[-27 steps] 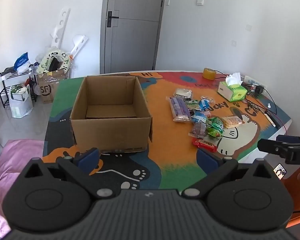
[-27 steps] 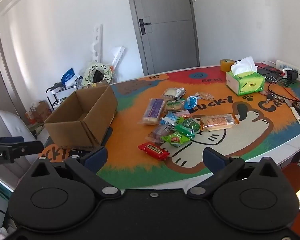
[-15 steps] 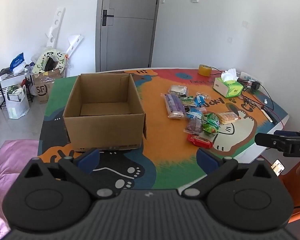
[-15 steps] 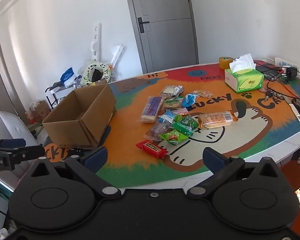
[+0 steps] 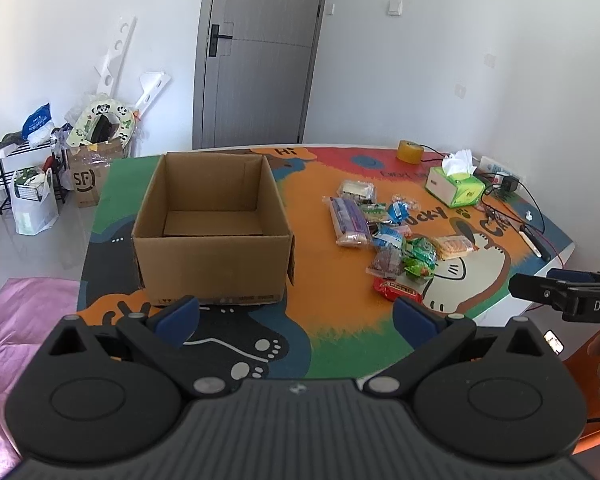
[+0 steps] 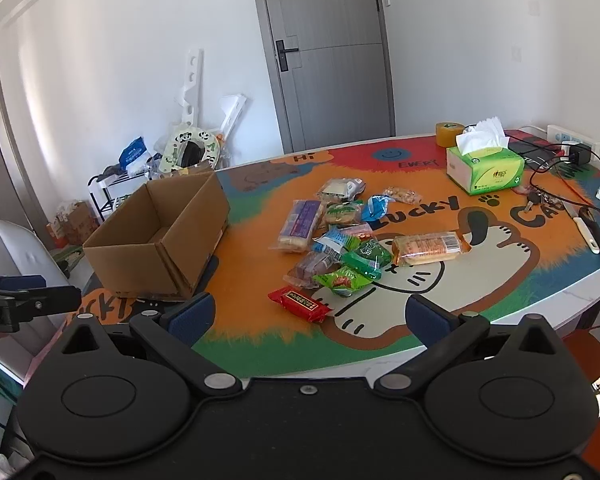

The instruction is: Organize snacks

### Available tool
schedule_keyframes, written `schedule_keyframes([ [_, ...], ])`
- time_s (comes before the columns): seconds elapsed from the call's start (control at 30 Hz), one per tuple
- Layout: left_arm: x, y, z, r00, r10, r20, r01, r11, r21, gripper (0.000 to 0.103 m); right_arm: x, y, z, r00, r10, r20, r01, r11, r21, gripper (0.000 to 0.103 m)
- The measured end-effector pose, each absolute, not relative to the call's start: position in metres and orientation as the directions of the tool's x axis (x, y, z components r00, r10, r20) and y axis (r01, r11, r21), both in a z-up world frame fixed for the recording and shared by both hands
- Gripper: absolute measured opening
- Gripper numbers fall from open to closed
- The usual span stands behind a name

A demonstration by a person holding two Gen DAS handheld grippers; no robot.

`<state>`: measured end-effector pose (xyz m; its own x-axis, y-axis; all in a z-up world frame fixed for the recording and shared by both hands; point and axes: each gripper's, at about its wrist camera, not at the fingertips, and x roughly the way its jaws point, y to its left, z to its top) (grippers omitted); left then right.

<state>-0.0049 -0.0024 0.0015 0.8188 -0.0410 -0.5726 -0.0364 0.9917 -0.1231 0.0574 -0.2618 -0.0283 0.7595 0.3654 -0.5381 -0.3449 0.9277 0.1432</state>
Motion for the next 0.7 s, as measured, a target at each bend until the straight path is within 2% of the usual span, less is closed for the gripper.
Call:
schedule_keyframes([
  [0.7, -0.0061, -0.0031, 0.0026, 0.819, -0.06, -0.571, -0.024, 0.99, -0.139, 0.102, 0.056, -0.2634, -0.0271, 0.769, 0.355, -0.532, -0.339, 0.932, 0.133, 0.103],
])
